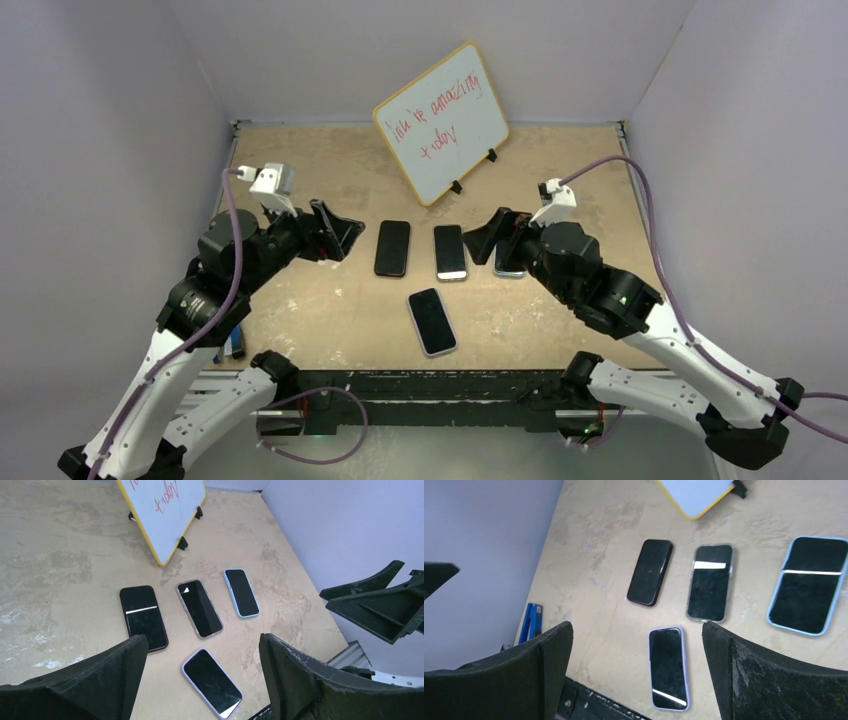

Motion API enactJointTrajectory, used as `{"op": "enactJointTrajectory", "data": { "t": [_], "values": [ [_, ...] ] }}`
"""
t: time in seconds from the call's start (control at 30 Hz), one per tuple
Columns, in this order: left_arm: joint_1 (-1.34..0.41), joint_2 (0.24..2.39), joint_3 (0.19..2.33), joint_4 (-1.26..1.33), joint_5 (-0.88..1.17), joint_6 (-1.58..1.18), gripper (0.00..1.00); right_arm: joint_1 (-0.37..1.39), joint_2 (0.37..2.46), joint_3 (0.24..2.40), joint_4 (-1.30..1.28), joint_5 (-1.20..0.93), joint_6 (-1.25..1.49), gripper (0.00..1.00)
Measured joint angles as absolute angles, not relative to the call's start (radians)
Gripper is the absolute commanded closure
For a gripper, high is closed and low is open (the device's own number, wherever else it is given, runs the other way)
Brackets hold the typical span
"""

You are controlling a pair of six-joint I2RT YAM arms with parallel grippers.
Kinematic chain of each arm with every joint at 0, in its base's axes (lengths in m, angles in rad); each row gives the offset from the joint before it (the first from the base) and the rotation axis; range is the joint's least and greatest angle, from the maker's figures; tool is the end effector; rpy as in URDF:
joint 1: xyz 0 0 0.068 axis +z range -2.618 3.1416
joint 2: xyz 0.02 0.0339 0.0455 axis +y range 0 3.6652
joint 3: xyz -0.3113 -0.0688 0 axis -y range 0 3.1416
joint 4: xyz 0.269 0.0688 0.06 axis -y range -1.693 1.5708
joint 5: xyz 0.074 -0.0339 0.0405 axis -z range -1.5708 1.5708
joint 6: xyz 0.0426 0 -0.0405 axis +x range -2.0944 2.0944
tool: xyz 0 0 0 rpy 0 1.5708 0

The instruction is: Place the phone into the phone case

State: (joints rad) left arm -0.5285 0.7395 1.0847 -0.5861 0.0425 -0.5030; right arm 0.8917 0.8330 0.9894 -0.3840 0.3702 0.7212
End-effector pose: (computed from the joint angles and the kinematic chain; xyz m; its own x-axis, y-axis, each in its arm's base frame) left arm 0.1166 -0.0702 0.4430 -0.4405 -0.3005 -0.8460 0.3733 0.7957 -0.4770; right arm 0.1236 0.1286 0.4194 -0.4393 0.4359 -0.7855 -0.2850 0.7617 0.5819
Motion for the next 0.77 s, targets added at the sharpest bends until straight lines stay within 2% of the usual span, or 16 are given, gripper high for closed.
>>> {"op": "enactJointTrajectory", "data": {
  "t": [0.3,0.77],
  "values": [
    [-0.529,0.684,1.086,-0.578,-0.027,-0.493,0.15,0.892,0.781,1.004,-0.428,0.452,0.691,0.01],
    [-0.529,0.652,1.084,-0.536,-0.056,-0.493,0.16,0.892,0.759,1.004,-0.428,0.454,0.693,0.01]
  ]
}}
